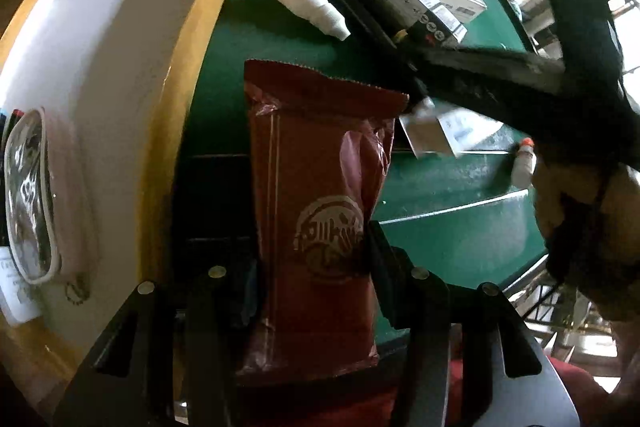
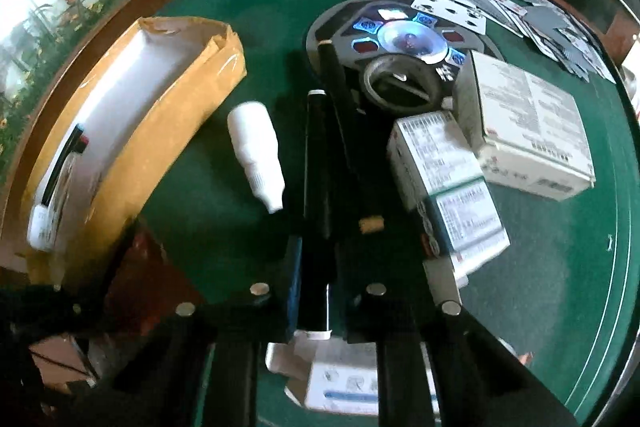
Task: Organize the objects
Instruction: 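Grasp a black marker with the right gripper while the left carries the red bag toward the tray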
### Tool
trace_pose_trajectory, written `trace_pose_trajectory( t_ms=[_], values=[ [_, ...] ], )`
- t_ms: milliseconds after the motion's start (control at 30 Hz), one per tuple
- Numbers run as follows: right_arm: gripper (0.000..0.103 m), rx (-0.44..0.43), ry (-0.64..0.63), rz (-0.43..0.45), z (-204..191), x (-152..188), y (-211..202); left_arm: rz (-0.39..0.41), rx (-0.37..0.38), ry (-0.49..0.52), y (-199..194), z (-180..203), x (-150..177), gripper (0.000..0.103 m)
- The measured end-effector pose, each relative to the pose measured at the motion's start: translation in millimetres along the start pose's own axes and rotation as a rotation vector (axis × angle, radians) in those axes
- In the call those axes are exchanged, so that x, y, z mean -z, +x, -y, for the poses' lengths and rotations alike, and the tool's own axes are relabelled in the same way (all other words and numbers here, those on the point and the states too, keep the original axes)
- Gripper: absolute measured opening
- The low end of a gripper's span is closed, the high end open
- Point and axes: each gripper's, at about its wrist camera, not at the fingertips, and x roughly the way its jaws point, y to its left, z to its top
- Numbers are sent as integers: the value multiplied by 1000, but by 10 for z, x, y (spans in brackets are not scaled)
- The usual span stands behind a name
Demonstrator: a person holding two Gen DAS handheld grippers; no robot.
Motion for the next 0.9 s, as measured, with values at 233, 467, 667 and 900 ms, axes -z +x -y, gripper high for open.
trace_pose_trajectory(
  t_ms=[233,467,667,900],
  values=[
    [13,-56,-4,-36,195,579,-262,22,-23,-58,59,196,85,47],
    [14,-78,-21,-64,308,1000,-439,42,-54,-93,84,298,105,47],
    [15,-32,-27,-41,209,783,-380,23,-75,-88,120,363,41,47],
    [13,4,-42,-27,166,780,-349,19,-71,-60,73,314,82,47]
  ],
)
